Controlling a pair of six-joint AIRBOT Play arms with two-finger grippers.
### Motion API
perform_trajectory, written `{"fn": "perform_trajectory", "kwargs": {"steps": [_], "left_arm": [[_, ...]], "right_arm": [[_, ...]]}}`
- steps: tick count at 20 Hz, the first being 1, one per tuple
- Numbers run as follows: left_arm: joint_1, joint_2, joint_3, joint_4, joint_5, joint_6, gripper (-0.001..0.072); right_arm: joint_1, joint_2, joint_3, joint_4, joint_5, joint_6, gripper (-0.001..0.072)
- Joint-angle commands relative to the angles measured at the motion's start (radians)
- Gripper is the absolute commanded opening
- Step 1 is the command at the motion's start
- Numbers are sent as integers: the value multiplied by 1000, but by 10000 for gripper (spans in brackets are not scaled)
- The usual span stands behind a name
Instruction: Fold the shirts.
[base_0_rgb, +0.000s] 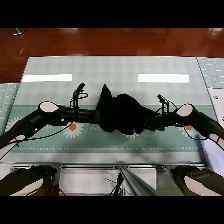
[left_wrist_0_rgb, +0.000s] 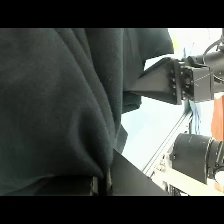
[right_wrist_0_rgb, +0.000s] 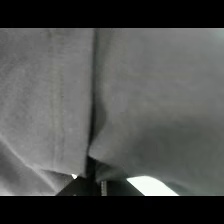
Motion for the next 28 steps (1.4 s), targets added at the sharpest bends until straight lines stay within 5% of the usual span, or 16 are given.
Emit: {"fn": "perform_trajectory", "kwargs": {"steps": [1, 4, 9, 13, 16, 24, 28], "left_arm": [[17, 6, 8, 0, -6, 6, 22], [107, 75, 132, -1, -16, 5, 21], [248, 219, 644, 64, 17, -20, 20], [265, 260, 1081, 505, -72, -332, 20], [265, 308, 1247, 779, -255, -532, 20], [262, 376, 1215, 801, -805, -569, 21], [262, 433, 988, 801, -831, -599, 21]], "right_arm": [[13, 0, 39, 5, 31, -48, 23], [-6, 84, 288, -137, 95, 2, 22], [-55, 124, 1064, -367, 248, 71, 22], [-55, 153, 1547, -414, 406, 65, 22], [-55, 273, 1568, -433, 464, 53, 23], [-55, 440, 1501, -464, 788, 72, 23], [-55, 562, 1168, -592, 868, 126, 23]]}}
